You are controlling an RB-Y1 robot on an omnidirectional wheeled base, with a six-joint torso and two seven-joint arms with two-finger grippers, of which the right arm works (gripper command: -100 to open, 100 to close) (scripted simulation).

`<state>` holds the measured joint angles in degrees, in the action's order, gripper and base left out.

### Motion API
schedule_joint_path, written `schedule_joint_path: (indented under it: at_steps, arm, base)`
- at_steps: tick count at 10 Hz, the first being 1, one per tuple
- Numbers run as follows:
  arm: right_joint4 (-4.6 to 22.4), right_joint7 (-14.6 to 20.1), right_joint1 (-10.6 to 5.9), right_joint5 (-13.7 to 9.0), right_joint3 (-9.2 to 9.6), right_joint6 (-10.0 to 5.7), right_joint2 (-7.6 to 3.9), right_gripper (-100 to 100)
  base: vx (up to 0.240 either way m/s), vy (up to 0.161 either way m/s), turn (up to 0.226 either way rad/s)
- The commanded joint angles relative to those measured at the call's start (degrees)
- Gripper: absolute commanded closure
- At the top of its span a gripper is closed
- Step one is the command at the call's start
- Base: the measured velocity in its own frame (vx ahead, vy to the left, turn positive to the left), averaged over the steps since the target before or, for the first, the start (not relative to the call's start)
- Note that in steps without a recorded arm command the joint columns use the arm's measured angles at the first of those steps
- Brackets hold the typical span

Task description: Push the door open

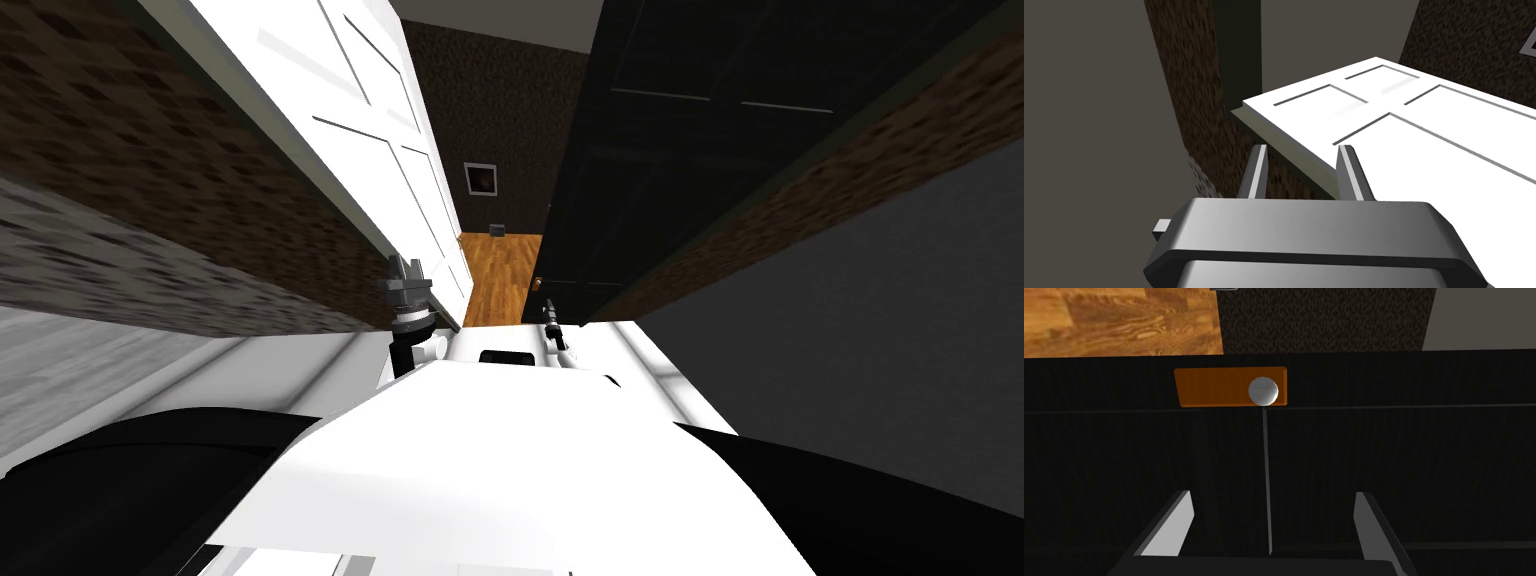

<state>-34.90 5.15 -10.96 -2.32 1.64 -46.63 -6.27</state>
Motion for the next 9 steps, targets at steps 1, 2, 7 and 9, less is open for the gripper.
schedule_joint_path:
  at_steps: [1,2,7,9]
  arm:
    - [1.76,0.13,-0.75,-0.07,0.05,-0.54,-0.09,-100]
    - [3.34,0.18,-1.39,-0.13,0.11,-0.98,-0.09,-100]
    - [4.83,0.20,-1.88,-0.28,0.03,-1.37,-0.13,-100]
    - [4.95,0.07,-1.88,-0.40,-0.18,-1.46,-0.10,-100]
  base:
    - [0.009,-0.055,0.103]
    - [0.013,-0.069,0.177]
    - [0.060,-0.055,0.067]
    - [0.191,0.020,0.024]
